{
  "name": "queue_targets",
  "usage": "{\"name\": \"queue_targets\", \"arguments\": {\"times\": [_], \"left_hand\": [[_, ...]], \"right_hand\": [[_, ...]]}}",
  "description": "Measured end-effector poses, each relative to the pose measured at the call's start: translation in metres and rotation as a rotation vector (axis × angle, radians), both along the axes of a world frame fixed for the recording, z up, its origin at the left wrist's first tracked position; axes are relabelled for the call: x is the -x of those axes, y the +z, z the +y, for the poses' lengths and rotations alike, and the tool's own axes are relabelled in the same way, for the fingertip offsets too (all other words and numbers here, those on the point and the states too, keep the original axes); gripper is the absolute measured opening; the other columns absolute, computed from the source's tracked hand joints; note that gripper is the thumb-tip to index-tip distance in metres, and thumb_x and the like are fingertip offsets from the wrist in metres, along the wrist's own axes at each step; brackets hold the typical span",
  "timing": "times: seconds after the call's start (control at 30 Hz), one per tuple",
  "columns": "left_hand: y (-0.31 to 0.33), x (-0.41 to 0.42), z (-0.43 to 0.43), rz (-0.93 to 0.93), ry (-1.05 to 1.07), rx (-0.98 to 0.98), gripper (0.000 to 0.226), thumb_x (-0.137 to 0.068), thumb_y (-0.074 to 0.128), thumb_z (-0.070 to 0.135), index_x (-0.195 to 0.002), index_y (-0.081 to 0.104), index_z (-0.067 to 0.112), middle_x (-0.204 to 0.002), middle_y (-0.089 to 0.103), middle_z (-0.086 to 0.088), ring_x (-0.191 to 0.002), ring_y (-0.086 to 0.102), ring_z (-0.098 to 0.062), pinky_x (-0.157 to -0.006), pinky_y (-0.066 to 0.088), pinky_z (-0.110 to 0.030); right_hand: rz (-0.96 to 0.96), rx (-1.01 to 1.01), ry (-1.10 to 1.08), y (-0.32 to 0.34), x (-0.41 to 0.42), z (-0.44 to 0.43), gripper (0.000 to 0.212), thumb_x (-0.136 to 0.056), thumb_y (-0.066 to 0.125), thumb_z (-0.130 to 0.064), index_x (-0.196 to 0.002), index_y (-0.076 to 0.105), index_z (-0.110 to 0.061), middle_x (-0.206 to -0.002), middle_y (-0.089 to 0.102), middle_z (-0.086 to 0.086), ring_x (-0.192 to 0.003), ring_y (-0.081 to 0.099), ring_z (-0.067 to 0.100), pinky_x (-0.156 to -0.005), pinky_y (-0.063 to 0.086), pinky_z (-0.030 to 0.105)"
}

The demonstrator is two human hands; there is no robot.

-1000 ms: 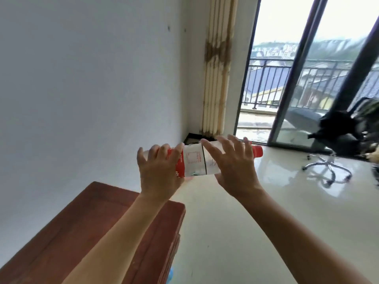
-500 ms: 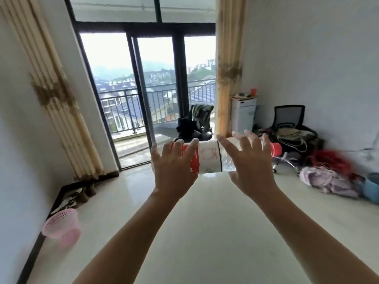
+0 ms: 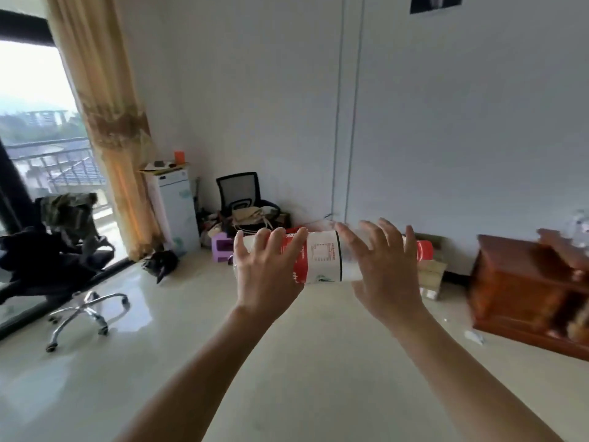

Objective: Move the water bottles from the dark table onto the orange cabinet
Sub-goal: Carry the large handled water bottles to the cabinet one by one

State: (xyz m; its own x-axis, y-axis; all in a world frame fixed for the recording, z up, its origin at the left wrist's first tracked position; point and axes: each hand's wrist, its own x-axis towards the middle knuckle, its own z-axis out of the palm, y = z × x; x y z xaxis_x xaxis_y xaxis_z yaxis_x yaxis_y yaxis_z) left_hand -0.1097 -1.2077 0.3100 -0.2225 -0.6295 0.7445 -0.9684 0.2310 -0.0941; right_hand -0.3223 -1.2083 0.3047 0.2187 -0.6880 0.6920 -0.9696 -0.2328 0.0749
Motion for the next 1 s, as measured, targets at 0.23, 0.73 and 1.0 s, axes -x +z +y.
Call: {"name": "queue_targets", "arguments": {"times": [0.23, 0.73, 1.0], "left_hand": [[0.021, 0.186, -0.164, 0.009, -0.381, -0.031, 0.084, -0.060, 0.085, 0.048, -0.134, 0.050, 0.030, -0.117, 0.061, -0.002, -0.111, 0.055, -0.030, -0.102, 0.032, -0.070], [0.016, 0.585, -0.310, -0.077, -0.842, -0.022, 0.086, -0.068, 0.078, 0.054, -0.142, 0.036, 0.034, -0.128, 0.058, -0.002, -0.122, 0.050, -0.029, -0.107, 0.029, -0.066], [0.027, 0.732, -0.405, -0.020, -0.860, -0.054, 0.090, -0.064, 0.071, 0.069, -0.140, 0.037, 0.036, -0.130, 0.058, -0.004, -0.123, 0.050, -0.032, -0.107, 0.027, -0.068]], "right_hand": [[0.000, 0.052, -0.340, 0.023, 0.172, -0.086, 0.117, -0.057, 0.096, -0.011, -0.154, 0.035, -0.031, -0.143, 0.051, 0.015, -0.136, 0.044, 0.041, -0.113, 0.029, 0.069], [0.018, 0.028, -0.856, 0.015, 0.511, -0.148, 0.112, -0.053, 0.098, -0.021, -0.149, 0.041, -0.030, -0.138, 0.053, 0.014, -0.132, 0.045, 0.042, -0.109, 0.032, 0.069], [0.031, 0.002, -0.871, 0.030, 0.659, -0.243, 0.118, -0.051, 0.099, -0.022, -0.151, 0.037, -0.031, -0.141, 0.053, 0.014, -0.135, 0.043, 0.043, -0.111, 0.028, 0.069]]}}
